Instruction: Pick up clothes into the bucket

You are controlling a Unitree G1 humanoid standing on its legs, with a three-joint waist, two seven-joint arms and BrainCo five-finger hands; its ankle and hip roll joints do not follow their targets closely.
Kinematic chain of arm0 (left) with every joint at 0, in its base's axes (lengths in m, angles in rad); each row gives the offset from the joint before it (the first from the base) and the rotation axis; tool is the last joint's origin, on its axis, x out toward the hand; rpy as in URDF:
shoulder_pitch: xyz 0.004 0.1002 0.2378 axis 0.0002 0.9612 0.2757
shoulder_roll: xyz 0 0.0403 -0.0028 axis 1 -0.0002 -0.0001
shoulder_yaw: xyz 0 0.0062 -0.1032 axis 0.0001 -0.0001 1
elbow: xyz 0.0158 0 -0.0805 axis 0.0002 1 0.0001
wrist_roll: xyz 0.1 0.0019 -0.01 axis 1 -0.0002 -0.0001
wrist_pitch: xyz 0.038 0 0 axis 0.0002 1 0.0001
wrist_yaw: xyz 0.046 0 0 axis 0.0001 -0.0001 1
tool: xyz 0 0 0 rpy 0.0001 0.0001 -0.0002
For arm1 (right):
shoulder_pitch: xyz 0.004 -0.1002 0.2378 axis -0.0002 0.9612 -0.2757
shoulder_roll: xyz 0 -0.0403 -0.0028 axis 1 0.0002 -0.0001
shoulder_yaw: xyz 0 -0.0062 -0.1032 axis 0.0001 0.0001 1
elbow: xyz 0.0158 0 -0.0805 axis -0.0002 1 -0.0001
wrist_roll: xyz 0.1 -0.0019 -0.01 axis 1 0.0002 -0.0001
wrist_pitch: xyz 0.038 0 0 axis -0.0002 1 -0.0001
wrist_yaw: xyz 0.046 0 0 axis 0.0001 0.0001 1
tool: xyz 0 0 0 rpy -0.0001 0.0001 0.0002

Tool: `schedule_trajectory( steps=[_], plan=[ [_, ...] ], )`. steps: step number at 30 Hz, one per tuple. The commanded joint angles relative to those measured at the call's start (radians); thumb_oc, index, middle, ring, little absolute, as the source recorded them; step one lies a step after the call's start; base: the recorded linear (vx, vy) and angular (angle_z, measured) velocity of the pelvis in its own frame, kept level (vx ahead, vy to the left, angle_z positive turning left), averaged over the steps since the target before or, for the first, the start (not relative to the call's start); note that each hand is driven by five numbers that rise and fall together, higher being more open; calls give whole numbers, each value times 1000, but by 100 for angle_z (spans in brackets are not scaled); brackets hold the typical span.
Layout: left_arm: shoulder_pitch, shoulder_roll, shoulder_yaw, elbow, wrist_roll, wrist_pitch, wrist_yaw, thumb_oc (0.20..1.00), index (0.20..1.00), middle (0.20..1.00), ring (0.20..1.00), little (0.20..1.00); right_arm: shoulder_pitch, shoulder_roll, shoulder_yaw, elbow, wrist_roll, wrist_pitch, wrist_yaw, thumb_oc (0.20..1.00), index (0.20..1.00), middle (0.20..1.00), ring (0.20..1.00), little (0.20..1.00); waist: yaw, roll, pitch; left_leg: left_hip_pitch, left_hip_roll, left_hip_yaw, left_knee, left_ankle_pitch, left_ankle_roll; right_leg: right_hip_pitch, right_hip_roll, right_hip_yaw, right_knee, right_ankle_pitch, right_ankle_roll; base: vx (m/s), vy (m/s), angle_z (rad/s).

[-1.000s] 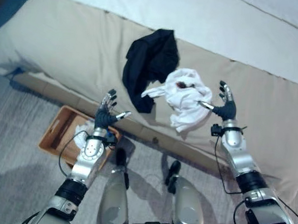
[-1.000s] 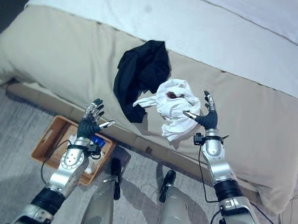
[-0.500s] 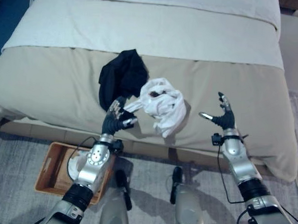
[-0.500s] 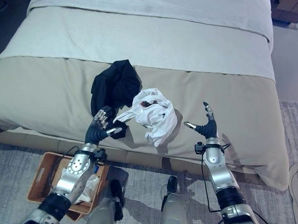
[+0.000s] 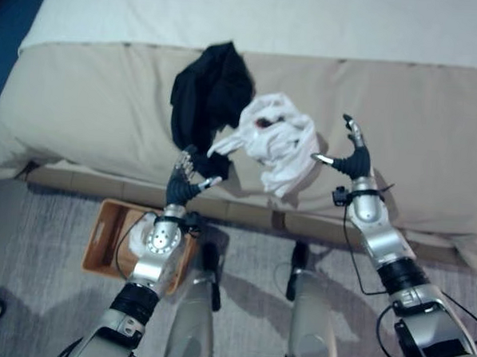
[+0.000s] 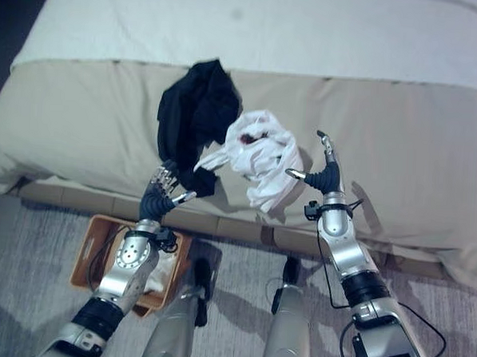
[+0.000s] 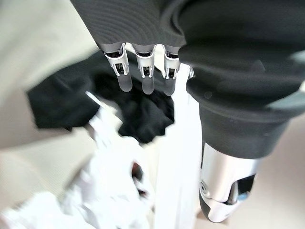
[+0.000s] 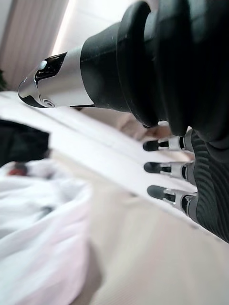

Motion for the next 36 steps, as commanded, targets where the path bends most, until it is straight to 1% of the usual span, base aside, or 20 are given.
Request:
schedule_trajectory(
  steps=[1,4,5,6,9,15,17,18,19,20,21,22,24,25,26,27,29,30,33,36],
  plan=[
    [-11,60,20,-106,39,-68,42,1000,1000,1000,1000,1000,-86,0,-19,2,-16,-16,-69,1000,1000,1000,1000,1000,12,-40,-9,-30,20,-7,54,-28,3,46,-73,-11,-74,121,69,-50,107,0],
    [-27,65,31,-116,62,-74,73,1000,1000,1000,1000,1000,-140,-19,-23,34,-27,-10,-100,1000,1000,1000,1000,1000,16,-34,25,-96,14,2,95,-46,7,-22,-84,-3,-43,115,69,-30,67,0],
    [-27,64,31,-116,62,-74,73,1000,1000,1000,1000,1000,-141,-19,-23,34,-27,-10,-101,1000,1000,1000,1000,1000,16,-34,24,-99,14,2,98,-47,7,-25,-84,-2,-42,114,69,-60,56,3],
    [-28,67,36,-134,59,-77,81,1000,1000,1000,1000,1000,-162,-36,-28,45,-29,-9,-111,1000,1000,1000,1000,1000,21,-31,47,-143,9,3,137,-58,11,-62,-91,1,-11,108,68,-54,21,4],
    [-34,75,37,-149,67,-80,91,1000,1000,1000,1000,1000,-198,-52,-26,60,-36,-3,-126,1000,1000,1000,1000,1000,23,-26,63,-195,7,1,178,-69,14,-111,-90,4,30,96,64,-39,13,6],
    [-39,100,37,-192,58,-88,110,1000,1000,1000,1000,1000,-395,-161,16,162,-75,36,-178,1000,1000,1000,1000,1000,44,-17,89,-324,6,4,254,-88,21,-243,-91,26,104,82,58,-42,16,-1],
    [-25,102,25,-210,56,-83,108,1000,1000,1000,1000,1000,-477,-219,51,196,-113,58,-195,1000,1000,1000,1000,1000,48,-14,89,-375,5,4,274,-91,25,-300,-90,29,131,76,55,-13,32,-1],
    [-25,101,26,-210,56,-83,108,1000,1000,1000,1000,1000,-480,-219,52,198,-113,57,-195,1000,1000,1000,1000,1000,48,-14,89,-377,5,4,275,-91,25,-303,-90,30,132,75,55,78,10,1],
    [-15,107,18,-212,55,-81,105,1000,1000,1000,1000,1000,-526,-257,94,221,-158,78,-195,1000,1000,1000,1000,1000,55,-16,88,-385,7,-2,288,-122,18,-315,-85,37,155,46,64,0,0,0],
    [-15,105,19,-213,56,-81,105,1000,1000,1000,1000,1000,-530,-257,98,225,-158,77,-196,1000,1000,1000,1000,1000,51,-15,89,-401,5,6,285,-94,26,-328,-89,32,145,72,54,81,-4,5],
    [-7,108,16,-221,55,-79,103,1000,1000,1000,1000,1000,-566,-280,138,246,-201,99,-190,1000,1000,1000,1000,1000,56,-18,89,-410,6,-4,297,-123,19,-338,-84,38,164,45,63,-73,17,4],
    [-7,106,17,-222,56,-79,103,1000,1000,1000,1000,1000,-570,-280,141,248,-201,98,-190,1000,1000,1000,1000,1000,53,-18,89,-426,4,4,293,-95,27,-351,-88,32,154,71,52,0,0,0],
    [-3,107,15,-230,57,-79,105,1000,1000,1000,1000,1000,-605,-306,178,269,-259,121,-196,1000,1000,1000,1000,1000,56,-15,89,-442,3,2,297,-96,28,-370,-88,33,165,67,51,9,0,-1],
    [-3,110,15,-234,60,-80,107,1000,1000,1000,1000,1000,-620,-314,195,287,-285,132,-198,1000,1000,1000,1000,1000,62,-13,89,-434,4,-9,303,-125,20,-368,-85,39,185,37,61,87,-24,1],
    [-3,115,18,-245,63,-83,109,1000,1000,1000,1000,1000,-645,-332,231,313,-328,149,-193,1000,1000,1000,1000,1000,66,-13,89,-452,1,-12,309,-126,20,-383,-85,40,194,29,59,0,0,0],
    [-3,114,19,-247,63,-83,109,1000,1000,1000,1000,1000,-649,-332,233,314,-328,148,-194,1000,1000,1000,1000,1000,63,-13,89,-469,-1,-4,305,-98,28,-397,-89,33,184,56,49,-62,-2,3],
    [-10,122,17,-258,72,-86,115,1000,1000,1000,1000,1000,-676,-337,266,348,-356,160,-201,1000,1000,1000,1000,1000,67,-12,89,-487,-4,-9,318,-102,28,-412,-88,34,196,49,46,15,-12,4],
    [-15,126,17,-263,76,-87,118,1000,1000,1000,1000,1000,-690,-341,290,366,-380,166,-196,1000,1000,1000,1000,1000,72,-11,89,-483,-3,-21,339,-138,20,-412,-81,44,225,11,56,94,-27,7],
    [-13,131,19,-279,78,-86,123,1000,1000,1000,1000,1000,-717,-349,359,409,-437,180,-170,1000,1000,1000,1000,1000,81,-12,89,-522,-10,-29,391,-154,23,-446,-80,49,278,-12,47,37,-10,6],
    [-8,130,21,-284,74,-83,120,1000,1000,1000,1000,1000,-740,-352,399,436,-452,178,-142,1000,1000,1000,1000,1000,83,-12,89,-536,-12,-31,403,-157,23,-462,-80,49,294,-20,44,6,0,5]
  ],
)
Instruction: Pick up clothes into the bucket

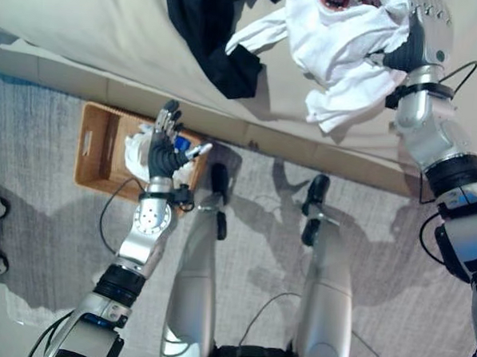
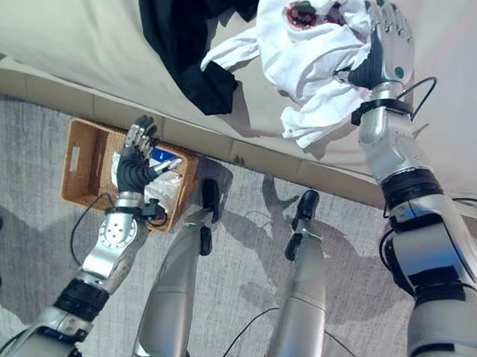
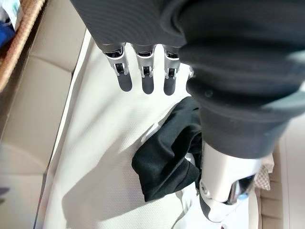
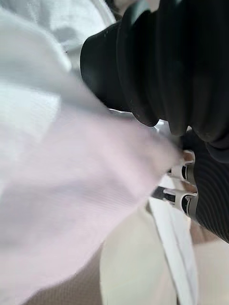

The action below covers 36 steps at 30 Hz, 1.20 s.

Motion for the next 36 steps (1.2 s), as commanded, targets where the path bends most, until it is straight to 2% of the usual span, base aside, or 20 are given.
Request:
schedule_trajectory(
  steps=[1,7,12,13,14,15,22,26,31,34,35,36],
  plan=[
    [40,25,18,-116,29,-45,3,1000,1000,1000,1000,1000,-94,-59,98,54,-62,2,43,1000,1000,1000,1000,1000,21,-4,-19,-24,4,5,59,-92,0,-14,-50,21,41,-4,69,4,10,9],
    [50,38,21,-131,14,-38,-10,1000,1000,1000,1000,1000,-145,-28,180,191,-51,3,109,1000,1000,1000,1000,1000,35,1,-19,-47,-4,2,52,-84,0,-44,-54,21,55,-9,66,-1,4,3],
    [44,41,20,-145,11,-40,-13,1000,1000,1000,1000,1000,-169,-24,203,245,-29,-6,117,1000,1000,1000,1000,1000,39,3,-19,-63,-8,1,49,-79,0,-59,-59,24,59,-9,66,-3,3,2],
    [43,38,20,-145,7,-41,-15,1000,1000,1000,1000,1000,-180,-21,212,241,-27,-10,118,630,630,630,630,630,41,3,-19,-66,-8,1,46,-77,0,-63,-59,22,59,-9,65,-7,0,4],
    [43,37,20,-144,6,-42,-15,1000,1000,1000,1000,1000,-179,-24,217,239,-28,-12,119,382,382,382,382,382,41,3,-19,-68,-8,0,45,-75,0,-65,-59,23,60,-10,65,-10,3,5],
    [44,35,22,-146,5,-43,-16,1000,1000,1000,1000,1000,-180,-29,217,234,-25,-14,119,200,200,200,200,200,42,3,-19,-68,-8,0,43,-74,-1,-65,-60,22,59,-10,66,-7,-1,4],
    [38,18,25,-130,-6,-42,-18,1000,1000,1000,1000,1000,-157,-33,205,189,-11,-23,112,200,200,200,200,200,41,-3,-19,-51,-8,3,27,-67,-1,-53,-61,18,51,-5,67,-2,0,1],
    [26,8,31,-104,-6,-43,-13,1000,1000,1000,1000,1000,-110,-36,158,121,7,-26,99,200,200,200,200,200,36,-10,-19,-11,-7,7,7,-63,0,-17,-59,15,34,3,70,0,0,0],
    [21,-4,40,-60,6,-43,-8,1000,1000,1000,1000,1000,6,-37,52,-4,46,-44,77,200,200,200,200,200,24,-27,-20,80,1,11,-35,-59,-1,77,-56,0,-17,22,77,-2,-2,-1],
    [18,-14,42,-10,19,-37,-2,1000,1000,1000,1000,1000,124,-23,-56,-108,90,-66,60,200,200,200,200,200,10,-45,-22,169,8,10,-82,-50,-4,178,-55,-19,-77,45,84,-32,-18,-7],
    [16,-18,42,5,22,-34,-2,1000,1000,1000,1000,1000,169,-17,-95,-149,103,-73,56,200,200,200,200,200,4,-53,-21,188,8,19,-110,-12,2,206,-60,-34,-115,82,75,-54,-18,-9],
    [19,-23,41,23,23,-33,-3,1000,1000,1000,1000,1000,209,-9,-123,-179,112,-82,55,200,200,200,200,200,0,-58,-25,213,10,18,-126,-8,1,236,-59,-41,-134,86,77,-45,-19,-9]
  ],
)
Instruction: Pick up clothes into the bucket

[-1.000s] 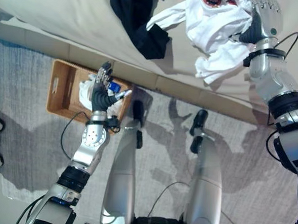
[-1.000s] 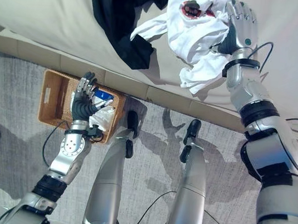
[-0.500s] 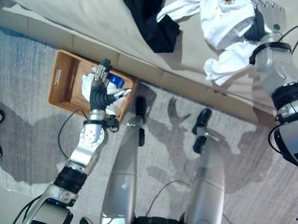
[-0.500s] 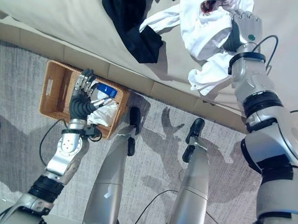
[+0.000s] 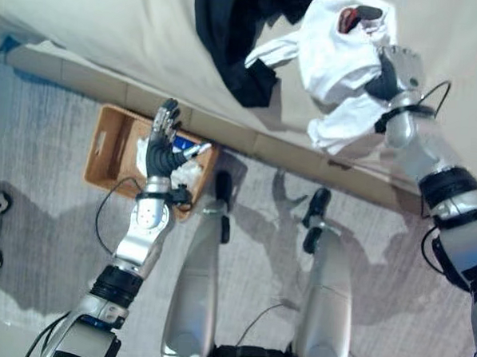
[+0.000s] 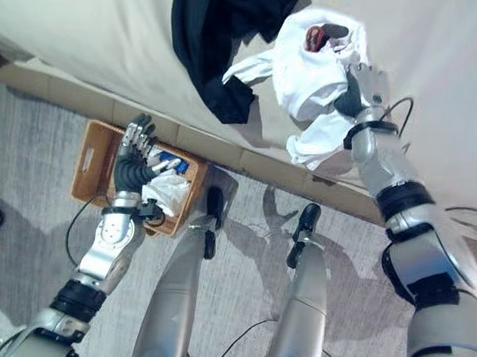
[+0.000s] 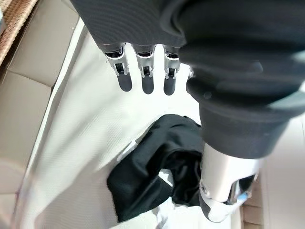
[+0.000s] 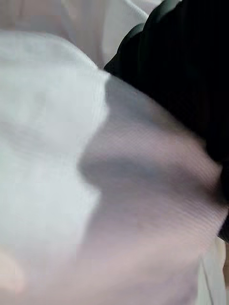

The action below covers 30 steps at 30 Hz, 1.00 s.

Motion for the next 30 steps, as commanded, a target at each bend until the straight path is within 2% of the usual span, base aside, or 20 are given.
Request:
schedule_trajectory(
  steps=[1,4,6,7,10,12,13,20,25,26,28,30],
  plan=[
    [17,-17,43,-2,26,-32,9,1000,1000,1000,1000,1000,33,-17,-110,-85,73,-65,-58,200,200,200,200,200,-8,-25,-26,81,15,12,-71,-15,-9,91,-60,-22,-52,61,60,0,0,0],
    [28,-25,47,24,28,-25,7,1000,1000,1000,1000,1000,122,11,-165,-154,96,-85,-53,200,200,200,200,200,-14,-35,-36,144,21,13,-106,-9,-11,159,-56,-36,-94,74,64,67,-35,-3],
    [36,-27,55,68,54,-18,10,1000,1000,1000,1000,1000,235,58,-226,-247,156,-136,-35,200,200,200,200,200,-28,-54,-63,230,36,17,-154,-2,-17,258,-49,-52,-163,92,72,92,-54,-3],
    [37,-27,54,68,54,-18,10,1000,1000,1000,1000,1000,238,59,-228,-249,156,-135,-34,200,200,200,200,200,-27,-54,-61,236,36,16,-157,-1,-17,263,-49,-53,-166,93,72,101,-51,-13],
    [64,-24,67,84,52,-17,-21,1000,1000,1000,1000,1000,354,69,-260,-355,256,-203,52,200,200,200,200,200,-38,-77,-99,338,51,21,-220,12,-24,378,-39,-74,-248,113,79,112,-57,-15],
    [73,-23,72,87,47,-16,-30,1000,1000,1000,1000,1000,382,71,-269,-373,277,-210,72,200,200,200,200,200,-40,-80,-110,363,53,23,-239,16,-26,404,-37,-80,-271,118,82,88,-38,-11],
    [89,-24,79,94,41,-17,-49,1000,1000,1000,1000,1000,420,68,-277,-393,314,-228,112,200,200,200,200,200,-43,-86,-133,404,55,27,-267,20,-31,445,-31,-88,-304,126,85,102,-33,-10],
    [127,-26,102,98,62,-11,-80,1000,1000,1000,1000,1000,497,50,-342,-484,364,-259,162,200,200,200,200,200,-60,-97,-212,513,66,43,-336,34,-43,549,-13,-103,-380,141,95,94,-12,-4],
    [132,24,76,86,144,4,-114,1000,1000,1000,1000,1000,482,-6,-346,-579,428,-277,238,200,200,200,200,200,-72,-105,-291,601,80,61,-366,24,-50,625,9,-104,-416,137,100,107,-16,-6],
    [133,24,76,85,144,4,-115,1000,1000,1000,1000,1000,483,-6,-346,-579,429,-277,239,200,200,200,200,200,-72,-105,-291,603,80,62,-367,25,-50,627,9,-104,-418,137,100,104,-17,-7],
    [128,42,72,57,149,6,-132,1000,1000,1000,1000,1000,468,-23,-343,-620,490,-285,277,200,200,200,200,200,-75,-105,-313,635,85,69,-382,23,-53,652,16,-104,-430,135,101,99,-13,-6],
    [115,47,56,19,131,6,-159,1000,1000,1000,1000,1000,466,-18,-343,-674,613,-300,330,200,200,200,200,200,-80,-105,-352,676,88,81,-407,25,-57,681,25,-106,-445,132,102,87,-14,-9]
  ],
)
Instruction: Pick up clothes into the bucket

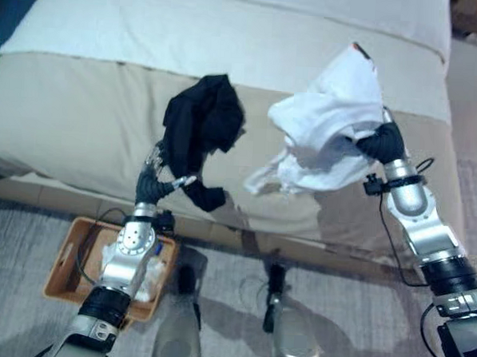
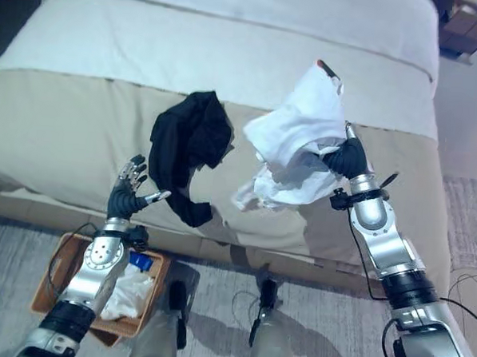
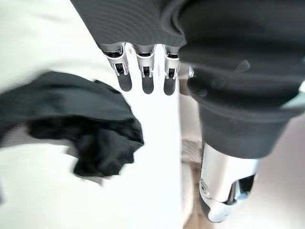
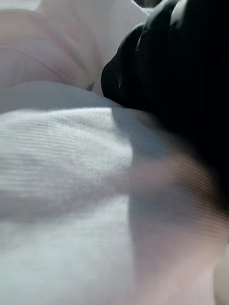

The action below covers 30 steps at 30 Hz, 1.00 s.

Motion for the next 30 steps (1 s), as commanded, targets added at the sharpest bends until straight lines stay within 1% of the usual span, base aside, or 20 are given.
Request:
schedule_trajectory(
  steps=[1,3,4,5,6,7,8,9,11,13,16,18,20,22,23,24,27,30],
  plan=[
    [0,17,-24,-65,50,-39,-36,1000,1000,1000,1000,1000,-52,-26,-27,-81,160,-98,36,200,200,200,200,200,6,-5,-119,2,35,10,-3,-3,-28,7,-68,-47,23,43,87,67,-15,-10],
    [-18,24,-42,-95,28,-36,-68,1000,1000,1000,1000,1000,-74,-23,-18,-120,234,-100,72,200,200,200,200,200,3,-4,-143,30,41,19,-17,-2,-31,25,-61,-48,14,42,88,99,-13,-10],
    [-32,24,-64,-104,21,-31,-90,1000,1000,1000,1000,1000,-84,-18,-12,-128,271,-97,89,200,200,200,200,200,-1,-3,-166,54,47,24,-30,-1,-34,44,-55,-45,5,40,87,93,-12,-9],
    [-33,24,-63,-104,20,-31,-90,1000,1000,1000,1000,1000,-85,-19,-12,-128,272,-96,90,200,200,200,200,200,0,-3,-165,56,47,24,-32,-1,-34,45,-55,-45,4,40,87,124,-15,-9],
    [-56,18,-87,-104,11,-28,-111,1000,1000,1000,1000,1000,-103,-22,-6,-158,333,-97,122,200,200,200,200,200,-4,-2,-184,79,51,33,-43,0,-36,60,-49,-43,-1,36,86,94,-12,-10],
    [-70,14,-102,-102,14,-25,-115,1000,1000,1000,1000,1000,-115,-25,-3,-169,342,-97,124,200,200,200,200,200,-8,-3,-196,91,53,36,-49,-1,-37,68,-47,-43,-3,36,86,94,-12,-9],
    [-71,13,-103,-101,14,-25,-115,1000,1000,1000,1000,1000,-115,-25,-3,-169,343,-97,124,200,200,200,200,200,-7,-2,-195,93,53,37,-50,0,-37,69,-46,-42,-4,36,86,92,-15,-8],
    [-86,-3,-121,-94,8,-17,-120,1000,1000,1000,1000,1000,-129,-38,-7,-195,369,-93,132,200,200,200,200,200,-12,-3,-215,114,59,44,-63,1,-40,83,-40,-40,-11,32,86,79,-17,-8],
    [-96,-24,-135,-83,-10,-10,-122,1000,1000,1000,1000,1000,-143,-48,-2,-218,387,-94,139,200,200,200,200,200,-17,-5,-230,129,61,47,-66,-1,-41,95,-35,-35,-13,29,85,87,-20,-7],
    [-106,-34,-145,-74,-23,-6,-126,1000,1000,1000,1000,1000,-148,-58,4,-231,385,-91,144,200,200,200,200,200,-19,-6,-235,138,63,50,-68,-2,-41,102,-31,-34,-15,27,84,59,-14,-6],
    [-123,-44,-173,-84,-133,3,-201,1000,1000,1000,1000,1000,-146,-98,48,-252,366,-75,180,200,200,200,200,200,-27,-4,-257,164,67,57,-77,-3,-44,121,-24,-32,-21,24,83,64,-11,-10],
    [-118,-51,-166,-88,-209,3,-231,1000,1000,1000,1000,1000,-133,-117,68,-248,349,-68,193,200,200,200,200,200,-28,-2,-264,174,69,62,-83,-3,-45,128,-21,-31,-26,23,83,37,-7,-13],
    [-105,-54,-151,-112,-294,3,-276,1000,1000,1000,1000,1000,-113,-133,89,-223,302,-58,201,200,200,200,200,200,-26,0,-269,182,70,63,-87,-2,-47,135,-19,-30,-31,23,81,28,-10,-8],
    [-90,-46,-135,-144,-333,-4,-309,1000,1000,1000,1000,1000,-86,-135,99,-189,275,-52,213,200,200,200,200,200,-22,2,-271,186,71,63,-90,-2,-47,142,-19,-31,-36,23,81,0,0,0],
    [-88,-45,-134,-145,-333,-4,-309,1000,1000,1000,1000,1000,-86,-134,99,-188,275,-53,213,200,200,200,200,200,-23,2,-271,187,71,63,-90,-2,-47,143,-19,-31,-36,23,81,0,0,0],
    [-70,-37,-118,-165,-340,-10,-311,1000,1000,1000,1000,1000,-56,-116,112,-145,252,-45,227,200,200,200,200,200,-16,5,-271,192,70,60,-90,-2,-47,150,-18,-32,-37,22,81,0,0,0],
    [-65,-15,-104,-199,-263,-30,-279,1000,1000,1000,1000,1000,-16,-79,124,-86,243,-32,247,200,200,200,200,200,-4,8,-268,192,70,53,-88,-3,-46,161,-19,-42,-38,17,78,0,0,0],
    [-69,-14,-104,-221,-237,-36,-268,1000,1000,1000,1000,1000,-16,-71,148,-51,201,-28,255,200,200,200,200,200,2,6,-268,190,70,47,-85,-3,-47,165,-19,-48,-39,15,79,1,-2,2]
  ],
)
